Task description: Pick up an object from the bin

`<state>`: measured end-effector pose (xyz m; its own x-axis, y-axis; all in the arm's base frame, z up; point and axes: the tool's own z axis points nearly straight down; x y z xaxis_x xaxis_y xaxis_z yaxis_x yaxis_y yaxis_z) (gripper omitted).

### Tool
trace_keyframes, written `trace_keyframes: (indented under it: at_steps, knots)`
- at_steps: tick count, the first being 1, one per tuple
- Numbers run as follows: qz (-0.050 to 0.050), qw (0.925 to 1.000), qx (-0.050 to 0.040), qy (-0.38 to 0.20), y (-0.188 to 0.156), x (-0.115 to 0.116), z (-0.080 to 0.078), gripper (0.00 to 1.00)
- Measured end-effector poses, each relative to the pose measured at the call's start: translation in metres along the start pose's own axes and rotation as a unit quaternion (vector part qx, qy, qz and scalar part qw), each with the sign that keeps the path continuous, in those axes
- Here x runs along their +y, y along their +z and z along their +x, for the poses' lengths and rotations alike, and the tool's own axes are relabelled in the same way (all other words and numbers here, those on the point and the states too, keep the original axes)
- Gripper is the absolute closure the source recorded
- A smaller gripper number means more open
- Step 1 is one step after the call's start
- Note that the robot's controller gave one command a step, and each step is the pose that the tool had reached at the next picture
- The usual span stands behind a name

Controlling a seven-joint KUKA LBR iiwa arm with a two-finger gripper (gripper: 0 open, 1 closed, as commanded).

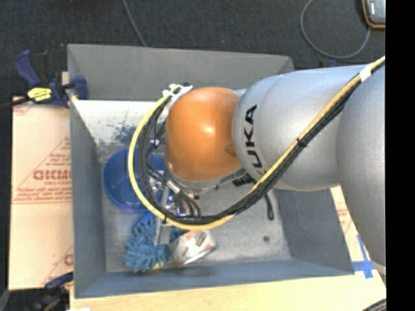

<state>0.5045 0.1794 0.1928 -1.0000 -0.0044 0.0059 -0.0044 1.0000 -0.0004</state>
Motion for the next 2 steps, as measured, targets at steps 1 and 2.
trace_keyframes:
  at_steps: [1,2]
  knots:
    - [-0.001,1.0,-0.0038,0.003,-0.005,-0.001,-0.002,0.0]
    - [-0.001,0.9936,-0.0034,0.113,0.038,0.016,-0.008,0.0]
